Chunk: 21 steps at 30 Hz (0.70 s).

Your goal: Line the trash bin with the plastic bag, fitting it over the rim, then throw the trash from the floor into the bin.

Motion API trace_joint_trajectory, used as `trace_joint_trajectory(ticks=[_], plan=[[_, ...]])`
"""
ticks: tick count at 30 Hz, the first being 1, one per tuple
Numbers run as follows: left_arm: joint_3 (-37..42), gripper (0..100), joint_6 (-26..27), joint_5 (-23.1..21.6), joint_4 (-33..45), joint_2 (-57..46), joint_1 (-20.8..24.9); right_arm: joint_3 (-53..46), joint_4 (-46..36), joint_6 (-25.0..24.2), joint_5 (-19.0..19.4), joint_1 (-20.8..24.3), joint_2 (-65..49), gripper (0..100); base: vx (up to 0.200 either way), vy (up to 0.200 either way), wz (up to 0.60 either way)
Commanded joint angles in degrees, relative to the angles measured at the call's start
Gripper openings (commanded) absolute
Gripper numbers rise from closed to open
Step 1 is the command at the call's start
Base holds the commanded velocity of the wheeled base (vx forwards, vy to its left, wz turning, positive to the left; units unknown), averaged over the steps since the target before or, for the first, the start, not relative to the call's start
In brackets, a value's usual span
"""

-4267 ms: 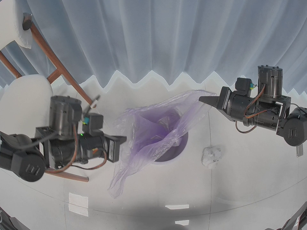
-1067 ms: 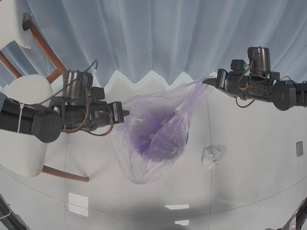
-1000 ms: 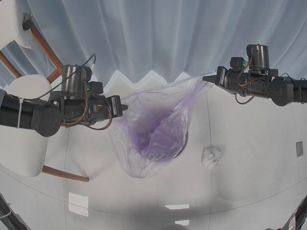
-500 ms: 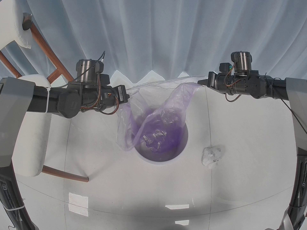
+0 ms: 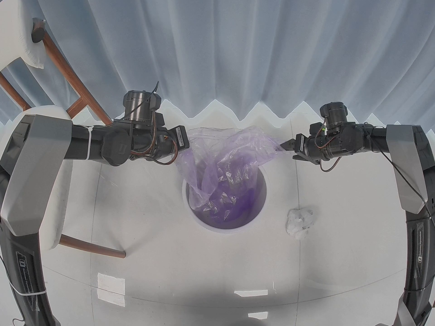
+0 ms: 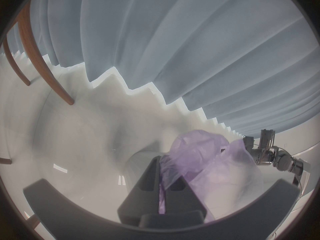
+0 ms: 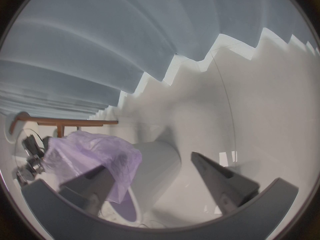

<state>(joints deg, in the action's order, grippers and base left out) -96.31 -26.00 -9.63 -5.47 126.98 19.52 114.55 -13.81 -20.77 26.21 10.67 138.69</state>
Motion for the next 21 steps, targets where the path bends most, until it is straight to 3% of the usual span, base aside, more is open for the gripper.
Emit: trace_joint_trajectory(ticks=[1, 5, 11, 14, 15, 21], plan=[[0.15, 0, -0.01, -0.04, -0.06, 0.38, 0.79, 0.04, -0.60, -6.39, 3.50, 0.23, -5.45, 100, 0.000, 0.000, 0.00], [0.24, 0, -0.01, -0.04, -0.06, -0.24, 1.40, 0.04, -6.84, -12.71, 7.10, 0.58, -10.46, 100, 0.000, 0.000, 0.00], [1.74, 0, -0.01, -0.04, -0.15, -1.38, 2.81, 0.04, -15.98, -15.53, 8.24, 4.10, -13.27, 100, 0.000, 0.000, 0.00], [2.44, 0, -0.01, -0.04, -0.15, -2.00, 3.25, 0.04, -16.86, -16.14, 8.16, 5.68, -13.36, 100, 0.000, 0.000, 0.00], [3.58, 0, 0.07, 0.05, -0.24, -2.35, 3.69, 0.04, -17.57, -17.28, 7.80, 8.23, -13.18, 100, 0.000, 0.000, 0.00], [5.43, 0, 0.07, 0.05, -0.42, -3.58, 4.65, 0.04, -17.04, -19.04, 3.23, 13.33, -10.55, 100, 0.000, 0.000, 0.00]])
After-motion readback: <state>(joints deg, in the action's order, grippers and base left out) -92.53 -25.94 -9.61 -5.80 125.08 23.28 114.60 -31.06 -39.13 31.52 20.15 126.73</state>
